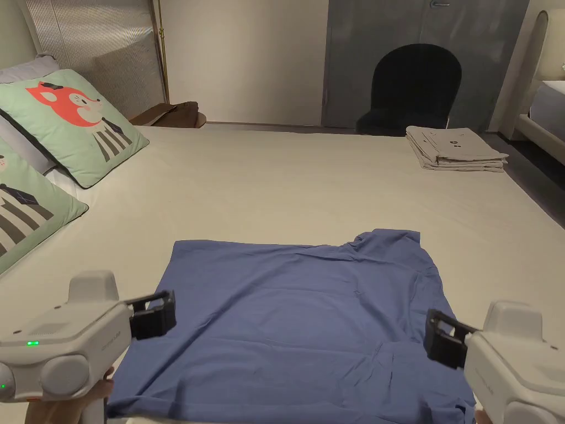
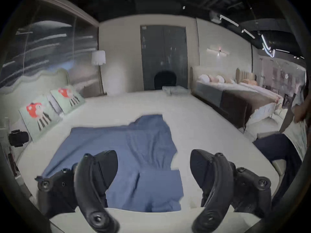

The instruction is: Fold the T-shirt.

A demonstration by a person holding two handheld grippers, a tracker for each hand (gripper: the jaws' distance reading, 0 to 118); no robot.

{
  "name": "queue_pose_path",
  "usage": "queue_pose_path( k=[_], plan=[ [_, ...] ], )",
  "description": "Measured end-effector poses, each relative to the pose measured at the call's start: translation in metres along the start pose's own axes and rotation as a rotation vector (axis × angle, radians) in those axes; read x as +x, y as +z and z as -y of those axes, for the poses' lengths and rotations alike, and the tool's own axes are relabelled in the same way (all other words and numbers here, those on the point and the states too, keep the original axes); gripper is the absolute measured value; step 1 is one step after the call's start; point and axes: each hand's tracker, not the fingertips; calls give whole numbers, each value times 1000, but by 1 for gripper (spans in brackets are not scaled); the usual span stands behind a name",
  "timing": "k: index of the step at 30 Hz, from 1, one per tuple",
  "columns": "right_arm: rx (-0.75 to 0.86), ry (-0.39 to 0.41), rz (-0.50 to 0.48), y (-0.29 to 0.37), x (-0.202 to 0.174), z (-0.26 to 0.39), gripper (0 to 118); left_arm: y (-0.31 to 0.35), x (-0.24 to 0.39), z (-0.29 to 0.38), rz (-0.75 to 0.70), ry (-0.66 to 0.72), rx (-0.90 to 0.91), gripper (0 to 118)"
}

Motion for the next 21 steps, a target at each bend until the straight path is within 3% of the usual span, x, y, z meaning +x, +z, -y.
queue_pose_path(
  k=[6, 9, 10, 11, 12, 13, 14, 15, 21],
  plan=[
    [203, -9, -1, 14, -18, -34, 90, 23, 45, -34, 26, -24, 264, 109],
    [263, 1, 4, 20, -24, -40, 66, 25, 57, -38, 26, -33, 307, 105],
    [278, 9, 12, 21, -26, -41, 48, 26, 61, -37, 23, -42, 331, 91],
    [286, 19, 17, 22, -28, -41, 38, 22, 59, -36, 23, -54, 336, 72],
    [294, 33, 17, 22, -29, -41, 29, 21, 61, -35, 16, -64, 344, 48],
    [301, 49, 12, 23, -30, -41, 19, 19, 63, -35, 10, -74, 343, 14],
    [305, 61, 4, 22, -30, -41, 7, 17, 64, -35, 10, -79, 337, 0],
    [311, 72, 2, 22, -32, -40, 0, 13, 60, -34, 19, -80, 328, 0],
    [341, 111, 6, 24, -35, -39, 0, 8, 55, -34, 33, -83, 307, 0]
  ],
)
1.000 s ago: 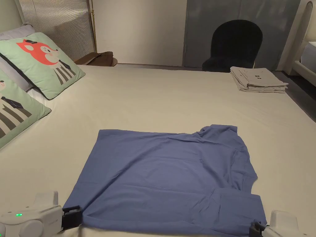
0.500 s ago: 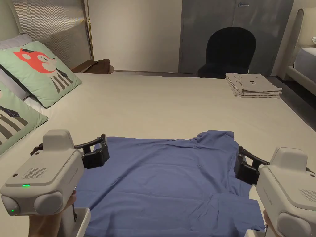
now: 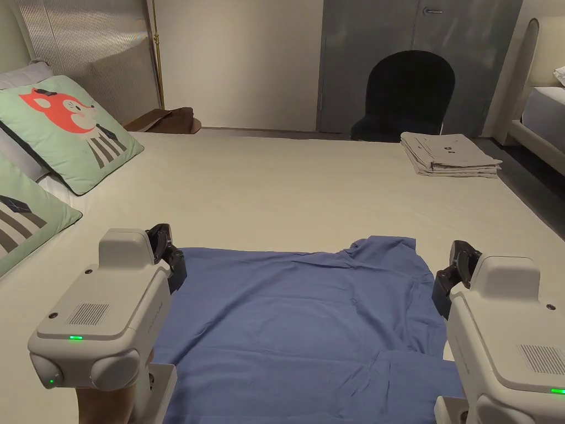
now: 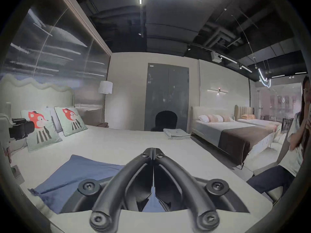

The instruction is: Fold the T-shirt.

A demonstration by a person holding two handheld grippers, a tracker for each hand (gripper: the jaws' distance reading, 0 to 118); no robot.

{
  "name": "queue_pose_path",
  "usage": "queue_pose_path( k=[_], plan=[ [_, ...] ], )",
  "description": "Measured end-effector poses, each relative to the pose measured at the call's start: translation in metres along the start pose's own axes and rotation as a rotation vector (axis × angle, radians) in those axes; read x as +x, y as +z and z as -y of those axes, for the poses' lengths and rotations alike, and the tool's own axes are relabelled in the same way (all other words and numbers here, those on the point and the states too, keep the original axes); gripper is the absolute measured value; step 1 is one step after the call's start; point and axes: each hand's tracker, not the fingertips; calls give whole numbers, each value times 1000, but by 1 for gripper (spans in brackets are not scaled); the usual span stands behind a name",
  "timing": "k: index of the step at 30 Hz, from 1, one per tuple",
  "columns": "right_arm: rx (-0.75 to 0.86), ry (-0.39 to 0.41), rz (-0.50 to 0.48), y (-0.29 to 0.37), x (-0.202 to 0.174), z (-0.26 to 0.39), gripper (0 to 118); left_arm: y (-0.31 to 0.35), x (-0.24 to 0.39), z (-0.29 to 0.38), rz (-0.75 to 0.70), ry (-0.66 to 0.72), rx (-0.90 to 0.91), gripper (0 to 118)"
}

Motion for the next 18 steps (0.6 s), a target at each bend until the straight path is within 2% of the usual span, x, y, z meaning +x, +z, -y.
queue_pose_path(
  k=[3, 7, 10, 13, 16, 17, 18],
  plan=[
    [-2, -8, -5, -1, 0, 0, 0, 1, -4, 2, 14, -13, -19, 0],
    [-11, -11, -14, -1, 0, 1, 0, -5, -17, 15, 27, -49, -239, 0],
    [-28, -7, -32, -2, 0, 4, 0, 0, -31, 38, 81, -18, -382, 0],
    [-46, -8, -42, -3, -1, 9, 0, 4, -45, 66, 53, -47, -523, 0],
    [-71, -11, -49, -4, 1, 15, 0, 15, -59, 88, 22, 13, -615, 1],
    [-79, -16, -53, -5, 1, 17, 0, 18, -65, 94, 16, 48, -636, 3],
    [-87, -21, -54, -5, 2, 20, 0, 18, -75, 104, 11, 67, -661, 14]
  ],
)
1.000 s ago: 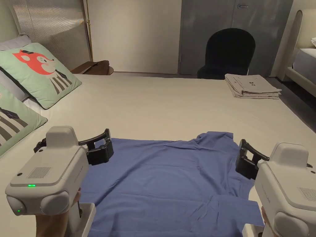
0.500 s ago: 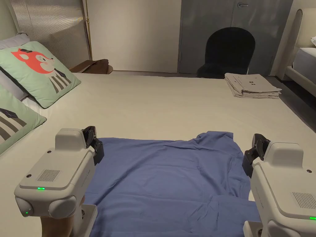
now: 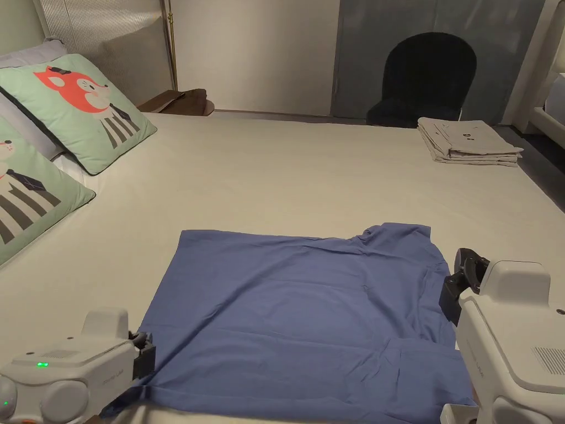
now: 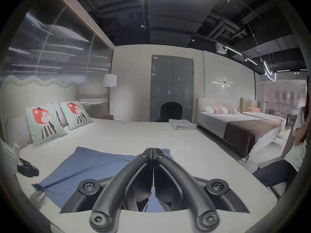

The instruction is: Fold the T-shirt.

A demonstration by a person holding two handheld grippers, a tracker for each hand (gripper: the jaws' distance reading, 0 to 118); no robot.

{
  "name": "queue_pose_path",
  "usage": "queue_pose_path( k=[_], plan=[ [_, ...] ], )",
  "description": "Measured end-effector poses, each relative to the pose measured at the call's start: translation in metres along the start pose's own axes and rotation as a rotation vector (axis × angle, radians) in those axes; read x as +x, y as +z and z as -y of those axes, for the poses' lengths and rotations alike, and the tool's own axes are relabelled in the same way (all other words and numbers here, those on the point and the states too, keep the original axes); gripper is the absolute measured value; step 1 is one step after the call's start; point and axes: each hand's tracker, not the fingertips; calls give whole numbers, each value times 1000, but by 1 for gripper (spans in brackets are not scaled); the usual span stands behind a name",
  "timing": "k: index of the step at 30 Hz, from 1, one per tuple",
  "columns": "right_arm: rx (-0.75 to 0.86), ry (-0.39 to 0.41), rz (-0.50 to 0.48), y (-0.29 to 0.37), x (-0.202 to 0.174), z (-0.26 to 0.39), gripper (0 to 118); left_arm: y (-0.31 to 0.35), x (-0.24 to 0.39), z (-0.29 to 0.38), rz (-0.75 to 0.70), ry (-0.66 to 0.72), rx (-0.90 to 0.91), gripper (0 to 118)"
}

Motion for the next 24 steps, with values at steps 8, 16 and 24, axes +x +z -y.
queue_pose_path(
  k=[8, 16, 24],
  plan=[
    [-47, -1, -1, -1, 4, 11, 0, -22, -29, 37, -116, -39, -96, 106],
    [-81, 1, 6, 2, 11, 19, 0, -40, -39, 55, -74, -1, -153, 53],
    [-229, -57, 64, 2, 31, 45, 0, -33, -29, 57, -59, -27, -132, 6]
  ],
)
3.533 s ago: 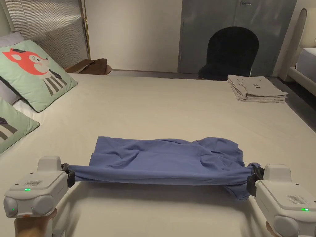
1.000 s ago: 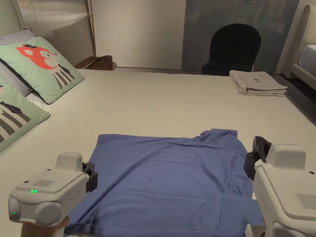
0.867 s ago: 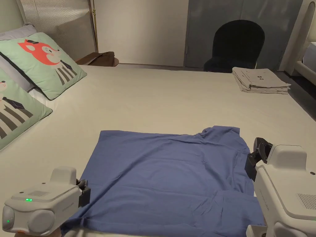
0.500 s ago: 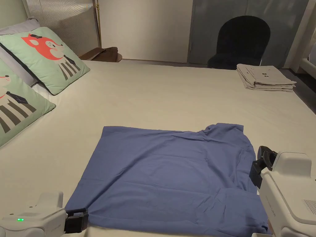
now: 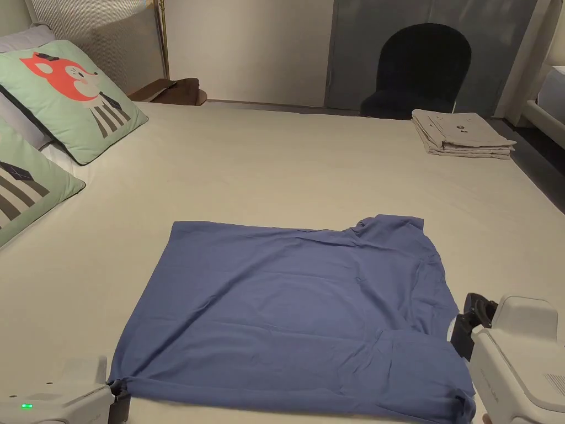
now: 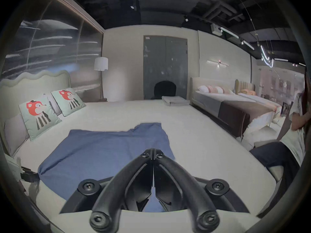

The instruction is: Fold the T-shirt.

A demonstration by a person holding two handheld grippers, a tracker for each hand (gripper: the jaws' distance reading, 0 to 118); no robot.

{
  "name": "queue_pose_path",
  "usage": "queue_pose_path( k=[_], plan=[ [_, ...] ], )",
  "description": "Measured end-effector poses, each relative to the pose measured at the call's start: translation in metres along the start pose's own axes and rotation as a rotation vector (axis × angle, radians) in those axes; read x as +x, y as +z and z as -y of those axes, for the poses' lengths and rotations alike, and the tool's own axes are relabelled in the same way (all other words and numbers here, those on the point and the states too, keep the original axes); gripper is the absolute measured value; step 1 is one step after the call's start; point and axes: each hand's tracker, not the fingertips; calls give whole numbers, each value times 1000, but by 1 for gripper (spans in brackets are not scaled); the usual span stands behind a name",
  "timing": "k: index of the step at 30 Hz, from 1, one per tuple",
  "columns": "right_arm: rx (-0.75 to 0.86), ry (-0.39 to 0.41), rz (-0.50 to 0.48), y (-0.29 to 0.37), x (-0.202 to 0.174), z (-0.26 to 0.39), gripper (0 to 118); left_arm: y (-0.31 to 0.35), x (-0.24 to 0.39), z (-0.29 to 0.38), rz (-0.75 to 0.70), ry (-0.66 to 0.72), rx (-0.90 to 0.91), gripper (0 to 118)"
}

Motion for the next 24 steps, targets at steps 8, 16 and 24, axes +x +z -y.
queue_pose_path(
  k=[8, 16, 24],
  plan=[
    [-324, -61, 24, -17, 28, 66, 101, 13, 5, -4, 19, 21, 23, 5],
    [-448, -54, -3, -36, 24, 104, 77, 19, 11, -7, 22, 16, 23, 5],
    [-433, -30, -60, -32, 22, 106, 10, 20, 12, -11, 24, 13, 17, 6]
  ],
)
